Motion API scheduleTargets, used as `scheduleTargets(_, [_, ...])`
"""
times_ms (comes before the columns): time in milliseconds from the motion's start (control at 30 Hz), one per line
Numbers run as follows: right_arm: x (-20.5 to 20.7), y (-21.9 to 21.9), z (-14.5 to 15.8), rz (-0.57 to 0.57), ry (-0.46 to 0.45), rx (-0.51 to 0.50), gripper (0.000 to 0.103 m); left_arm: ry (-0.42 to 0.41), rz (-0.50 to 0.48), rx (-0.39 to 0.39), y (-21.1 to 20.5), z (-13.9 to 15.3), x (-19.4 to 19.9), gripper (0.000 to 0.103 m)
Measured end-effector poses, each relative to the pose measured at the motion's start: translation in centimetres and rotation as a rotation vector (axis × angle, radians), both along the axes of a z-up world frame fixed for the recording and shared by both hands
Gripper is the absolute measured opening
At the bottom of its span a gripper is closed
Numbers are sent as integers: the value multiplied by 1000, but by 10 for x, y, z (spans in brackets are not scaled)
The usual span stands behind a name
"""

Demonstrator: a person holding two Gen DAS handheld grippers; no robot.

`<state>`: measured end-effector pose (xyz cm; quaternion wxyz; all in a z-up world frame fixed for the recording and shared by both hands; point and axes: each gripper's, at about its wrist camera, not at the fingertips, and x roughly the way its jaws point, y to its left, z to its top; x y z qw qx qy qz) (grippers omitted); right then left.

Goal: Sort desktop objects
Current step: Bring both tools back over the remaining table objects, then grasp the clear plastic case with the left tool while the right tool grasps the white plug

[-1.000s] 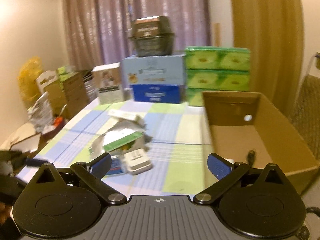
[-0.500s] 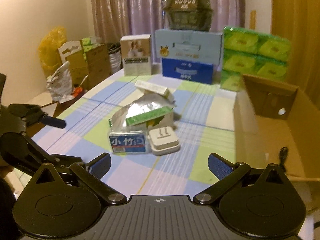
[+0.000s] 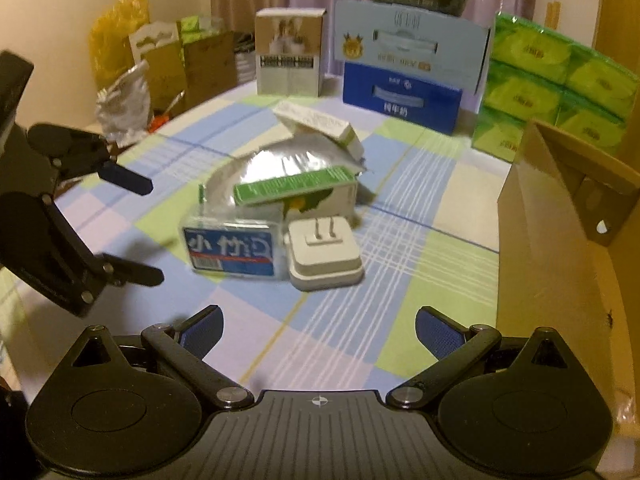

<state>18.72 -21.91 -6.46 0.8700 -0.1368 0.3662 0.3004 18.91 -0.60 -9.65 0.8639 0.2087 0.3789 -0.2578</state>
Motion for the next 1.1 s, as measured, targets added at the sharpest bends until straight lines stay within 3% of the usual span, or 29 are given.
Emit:
scheduleTargets(267, [24,12,-18,19,13,-60,100,37,-29,-31,-11,-17,28,73])
scheduleTargets(367, [33,17,-22,27,10,-72,100,37,-57,-46,-15,-21,32,54])
scheduleTargets(433, [38,21,-23,36,2,-80,99,38,-65,-56,-15,-22,32,36])
scheduleTargets(500, [42,25,-25,46,-2,-86,98,54,-53,-74,-12,-22,30,31])
scheduleTargets(733, [67,39,-39,60,12,-62,90,118,76,-141,10,-19,10,29])
scheduleTargets(833, [80,45,-46,28,45,-35,81,117,136,-160,14,-18,2,26])
scheduleTargets(933, [86,48,-50,13,59,-26,64,113,161,-151,11,-19,-6,25])
scheduleTargets(1100, [67,40,-47,-27,64,-43,63,98,187,-113,1,-15,-17,25])
